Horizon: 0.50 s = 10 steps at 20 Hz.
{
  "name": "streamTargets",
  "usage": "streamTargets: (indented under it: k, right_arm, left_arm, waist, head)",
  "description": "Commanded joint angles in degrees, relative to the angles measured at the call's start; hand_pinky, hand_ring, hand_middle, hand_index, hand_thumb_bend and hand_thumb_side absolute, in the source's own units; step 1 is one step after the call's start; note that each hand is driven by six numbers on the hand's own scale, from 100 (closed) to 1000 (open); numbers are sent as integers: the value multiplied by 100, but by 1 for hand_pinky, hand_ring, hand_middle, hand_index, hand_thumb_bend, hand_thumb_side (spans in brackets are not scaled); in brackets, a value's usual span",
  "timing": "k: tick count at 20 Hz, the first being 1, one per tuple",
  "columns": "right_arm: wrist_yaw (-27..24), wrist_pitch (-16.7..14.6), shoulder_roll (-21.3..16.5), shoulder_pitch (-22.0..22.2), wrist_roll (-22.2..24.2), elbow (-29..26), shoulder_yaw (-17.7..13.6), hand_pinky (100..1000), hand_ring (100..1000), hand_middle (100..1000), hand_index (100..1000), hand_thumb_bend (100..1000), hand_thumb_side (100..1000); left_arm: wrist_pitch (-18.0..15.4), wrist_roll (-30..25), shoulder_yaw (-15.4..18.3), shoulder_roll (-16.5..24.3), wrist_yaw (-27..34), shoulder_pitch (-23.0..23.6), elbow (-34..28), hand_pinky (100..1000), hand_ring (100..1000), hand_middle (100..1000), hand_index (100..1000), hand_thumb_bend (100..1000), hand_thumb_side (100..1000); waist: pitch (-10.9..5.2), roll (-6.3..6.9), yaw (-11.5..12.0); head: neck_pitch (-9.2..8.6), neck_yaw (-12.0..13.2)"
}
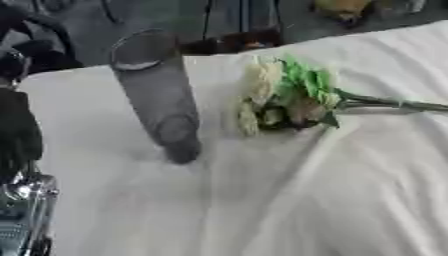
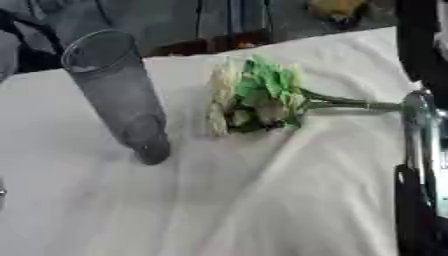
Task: Arrange flowers into the vase.
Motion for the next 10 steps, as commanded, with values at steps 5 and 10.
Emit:
streamTargets:
  k: [5, 10]
  right_arm:
    - [16, 33, -68, -91, -21, -88, -15, 798, 828, 741, 909, 220, 1000]
    - [16, 45, -66, -87, -21, -94, -10, 797, 828, 741, 909, 219, 1000]
  left_arm:
    - [0, -7, 38, 47, 4, -29, -81, 671, 835, 932, 1000, 100, 1000]
    - [0, -11, 37, 48, 8, -29, -81, 672, 835, 932, 1000, 100, 1000]
  waist:
    - [-97, -30, 17]
    - [-102, -28, 23]
  head:
    - [-61, -426]
    - [-45, -353]
